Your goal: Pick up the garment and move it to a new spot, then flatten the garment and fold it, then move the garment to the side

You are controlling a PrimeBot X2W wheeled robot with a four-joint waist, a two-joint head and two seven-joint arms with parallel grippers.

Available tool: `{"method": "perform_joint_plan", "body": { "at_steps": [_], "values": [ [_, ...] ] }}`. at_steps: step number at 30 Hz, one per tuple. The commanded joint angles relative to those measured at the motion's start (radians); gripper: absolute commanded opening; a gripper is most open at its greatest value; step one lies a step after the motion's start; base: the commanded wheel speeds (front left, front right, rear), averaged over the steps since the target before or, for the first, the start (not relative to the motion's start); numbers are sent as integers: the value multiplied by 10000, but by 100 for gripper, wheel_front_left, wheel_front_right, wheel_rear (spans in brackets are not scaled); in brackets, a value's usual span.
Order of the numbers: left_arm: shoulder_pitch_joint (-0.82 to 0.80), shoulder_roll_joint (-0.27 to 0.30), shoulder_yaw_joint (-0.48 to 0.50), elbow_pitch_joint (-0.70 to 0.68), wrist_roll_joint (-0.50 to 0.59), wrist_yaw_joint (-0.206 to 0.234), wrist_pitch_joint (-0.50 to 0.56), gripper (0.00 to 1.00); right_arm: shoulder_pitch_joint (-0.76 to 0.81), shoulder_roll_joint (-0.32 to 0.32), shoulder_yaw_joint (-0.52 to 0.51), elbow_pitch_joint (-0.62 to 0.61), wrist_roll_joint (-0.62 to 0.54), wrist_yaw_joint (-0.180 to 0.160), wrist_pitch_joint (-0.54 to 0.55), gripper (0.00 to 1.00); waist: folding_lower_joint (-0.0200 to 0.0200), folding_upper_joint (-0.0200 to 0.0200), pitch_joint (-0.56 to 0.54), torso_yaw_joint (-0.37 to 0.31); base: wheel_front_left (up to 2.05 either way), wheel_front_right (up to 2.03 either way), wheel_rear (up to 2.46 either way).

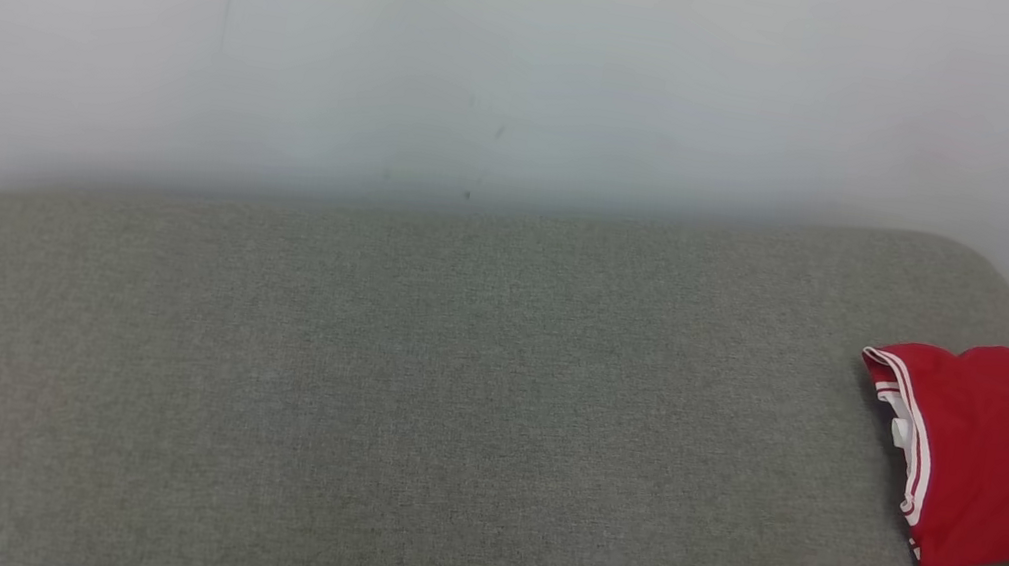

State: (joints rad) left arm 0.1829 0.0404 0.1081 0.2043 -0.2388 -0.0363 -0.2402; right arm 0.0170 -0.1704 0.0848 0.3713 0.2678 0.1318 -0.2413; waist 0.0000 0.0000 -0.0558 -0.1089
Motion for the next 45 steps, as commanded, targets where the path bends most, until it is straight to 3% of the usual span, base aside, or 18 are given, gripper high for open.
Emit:
{"method": "perform_joint_plan", "body": {
  "at_steps": [1,24,45],
  "values": [
    [-223,40,63,-88,-358,-43,91,0,-226,-16,-106,-183,380,-1,76,0,0,0,6,10,0,0,0],
    [-1005,65,17,0,-4315,-313,1062,0,-548,340,-658,-536,4227,-4,1090,0,0,0,117,215,0,0,0],
    [-1577,84,32,108,-6980,-501,1771,0,-772,584,-1045,-758,6842,-8,1798,0,0,0,213,392,0,0,0]
  ]
}}
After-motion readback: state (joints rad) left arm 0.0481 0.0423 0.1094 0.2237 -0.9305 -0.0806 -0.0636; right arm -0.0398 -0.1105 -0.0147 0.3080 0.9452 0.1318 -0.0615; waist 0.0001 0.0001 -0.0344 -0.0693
